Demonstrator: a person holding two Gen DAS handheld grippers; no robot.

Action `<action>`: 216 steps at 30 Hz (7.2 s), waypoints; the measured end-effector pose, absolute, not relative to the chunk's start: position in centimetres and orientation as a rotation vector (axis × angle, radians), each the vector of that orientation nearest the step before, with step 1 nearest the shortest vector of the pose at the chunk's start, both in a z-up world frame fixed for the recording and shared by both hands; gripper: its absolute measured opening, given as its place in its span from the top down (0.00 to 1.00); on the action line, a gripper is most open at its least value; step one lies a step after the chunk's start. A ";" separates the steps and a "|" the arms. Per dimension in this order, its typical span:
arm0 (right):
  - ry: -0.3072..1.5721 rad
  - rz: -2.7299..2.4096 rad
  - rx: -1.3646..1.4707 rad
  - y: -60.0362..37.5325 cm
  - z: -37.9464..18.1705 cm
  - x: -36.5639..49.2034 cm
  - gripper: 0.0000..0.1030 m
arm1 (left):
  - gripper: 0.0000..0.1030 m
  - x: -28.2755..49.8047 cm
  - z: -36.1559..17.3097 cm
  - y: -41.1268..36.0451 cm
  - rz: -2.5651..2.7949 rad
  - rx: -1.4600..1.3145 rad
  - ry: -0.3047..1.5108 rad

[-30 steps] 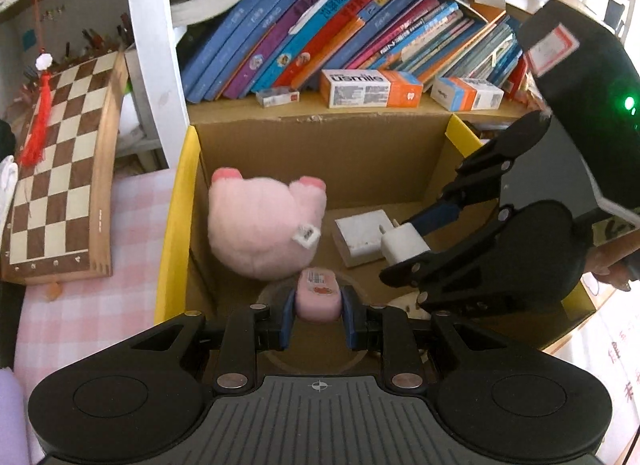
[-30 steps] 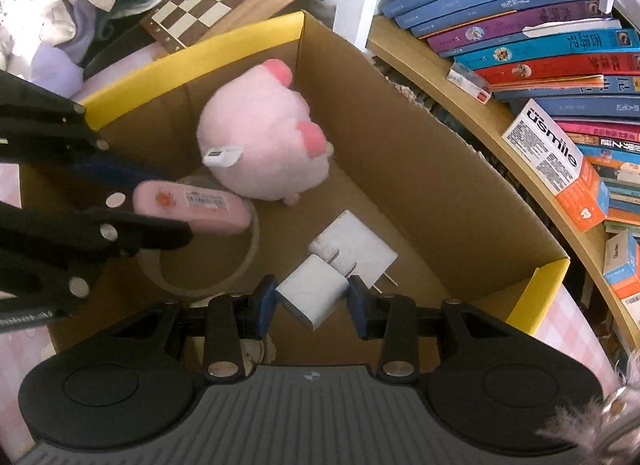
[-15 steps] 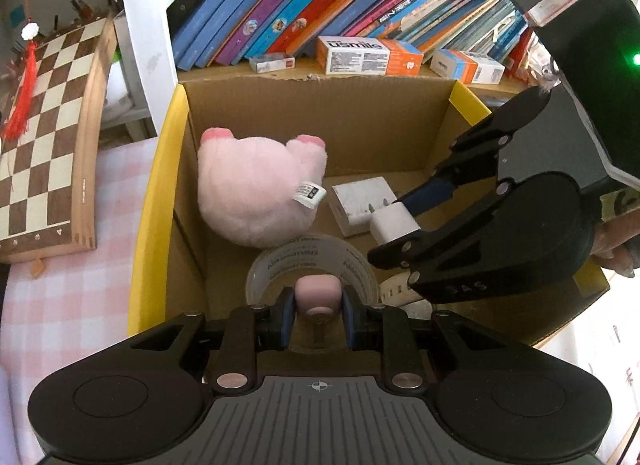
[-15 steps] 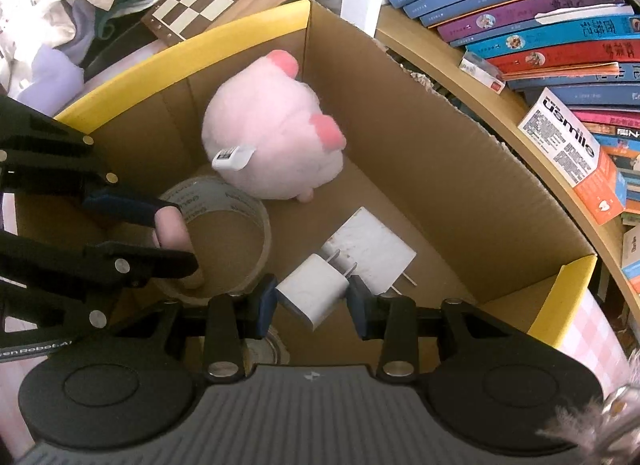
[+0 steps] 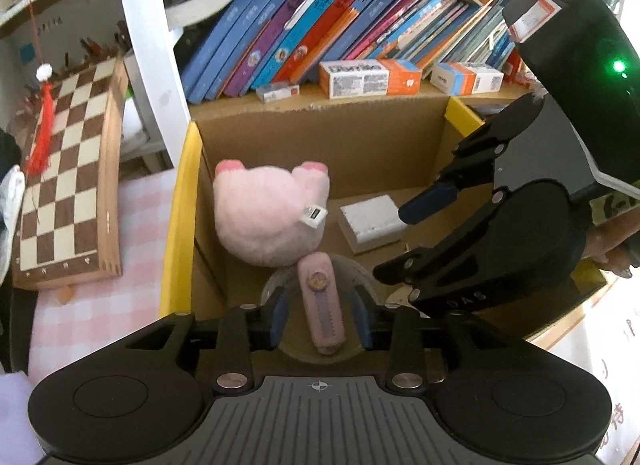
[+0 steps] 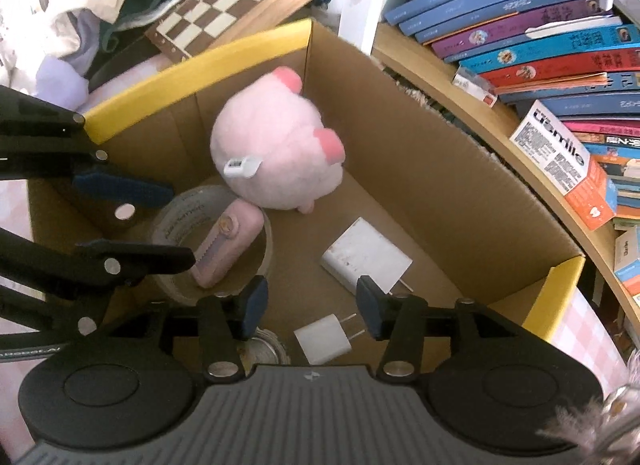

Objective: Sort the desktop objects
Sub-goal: 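Lower the charger into the box and open the right tool while the left tool lowers the pink stick, then open the left tool to release the pink stick and withdraw both tools from the box, then move the right tool toward the grey toy car while the left tool approaches the white foam block, then grasp the grey toy car with the right tool while the left tool grasps the white foam block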

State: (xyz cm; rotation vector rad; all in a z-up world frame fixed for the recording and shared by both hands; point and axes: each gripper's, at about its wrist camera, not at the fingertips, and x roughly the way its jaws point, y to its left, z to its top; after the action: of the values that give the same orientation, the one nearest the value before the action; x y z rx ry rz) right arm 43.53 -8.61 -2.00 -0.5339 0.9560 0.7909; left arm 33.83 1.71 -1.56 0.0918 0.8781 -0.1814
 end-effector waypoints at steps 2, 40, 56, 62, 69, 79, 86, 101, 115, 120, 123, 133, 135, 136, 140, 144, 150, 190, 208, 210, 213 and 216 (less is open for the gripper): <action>0.937 0.786 -0.521 -9.0 -1.4 43.3 0.52 | 0.65 33.5 -1.1 1.7 -0.185 0.095 0.861; 0.571 0.627 -0.296 -16.5 8.3 29.9 0.18 | 0.19 21.2 3.7 3.5 -0.160 0.056 0.645; 0.760 0.646 -0.280 -15.9 2.4 22.9 0.16 | 0.19 16.9 0.8 4.4 -0.186 0.003 0.737; 0.826 0.624 -0.248 -15.5 0.0 21.0 0.16 | 0.19 15.8 -0.4 4.1 -0.188 -0.004 0.767; 0.872 0.570 -0.245 -15.2 -2.1 19.0 0.16 | 0.19 14.3 -1.9 3.9 -0.184 0.025 0.814; 0.923 0.535 -0.215 -14.4 -4.2 16.2 0.18 | 0.18 12.3 -3.8 3.7 -0.107 0.044 0.854; 0.889 0.540 -0.244 -13.2 -4.0 16.0 0.25 | 0.18 11.7 -3.8 4.0 -0.085 0.053 0.838; 0.943 0.529 -0.208 -11.3 -6.4 20.7 0.41 | 0.18 11.2 -4.0 3.6 -0.130 0.117 0.859; 0.960 0.585 -0.216 -10.6 -7.0 22.1 0.66 | 0.18 11.2 -4.0 4.5 -0.057 0.082 0.872; 0.978 0.607 -0.197 -11.6 -6.7 21.7 0.94 | 0.18 11.5 -4.0 3.9 -0.066 0.078 0.872; 0.965 0.588 -0.200 -12.5 -6.3 21.4 0.96 | 0.18 11.8 -4.2 3.3 -0.083 0.076 0.875; 0.936 0.637 -0.205 -12.6 -5.8 20.9 0.37 | 0.18 11.8 -4.5 2.3 -0.091 0.080 0.889; 0.946 0.645 -0.216 -12.0 -6.1 21.2 0.37 | 0.18 11.5 -4.4 2.6 -0.069 0.074 0.891; 0.954 0.643 -0.214 -11.8 -6.2 21.5 0.37 | 0.18 11.4 -4.4 2.8 -0.057 0.072 0.891; 0.984 0.620 -0.178 -11.1 -6.9 22.9 0.36 | 0.18 10.9 -4.2 3.9 -0.004 0.060 0.893; 0.964 0.629 -0.214 -9.9 -7.0 23.1 0.41 | 0.18 10.6 -4.1 5.0 0.048 0.038 0.897; 0.950 0.676 -0.278 -9.8 -6.7 22.4 0.59 | 0.18 11.2 -4.2 4.8 0.038 0.029 0.894; 0.976 0.549 -0.287 -18.8 -6.9 23.3 0.59 | 0.32 23.2 -7.9 -1.4 -0.059 -0.038 0.914; 0.961 0.567 -0.300 -18.0 -7.0 23.5 0.58 | 0.73 22.3 -7.9 -1.1 -0.082 -0.015 0.915; 0.962 0.569 -0.296 -18.0 -6.8 23.3 0.58 | 0.74 21.7 -7.7 -0.8 -0.087 -0.027 0.915; 0.956 0.570 -0.290 -18.0 -6.5 22.9 0.58 | 0.75 20.6 -7.2 -0.5 -0.096 -0.041 0.909; 0.947 0.571 -0.279 -18.0 -6.1 22.5 0.58 | 0.75 19.3 -6.6 -0.3 -0.107 -0.056 0.900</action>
State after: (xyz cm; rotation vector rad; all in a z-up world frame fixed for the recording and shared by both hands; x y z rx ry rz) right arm 22.46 -17.97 -6.05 -0.2790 0.9474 0.5705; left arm 19.31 -0.31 -6.65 -0.0558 0.8996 -0.1072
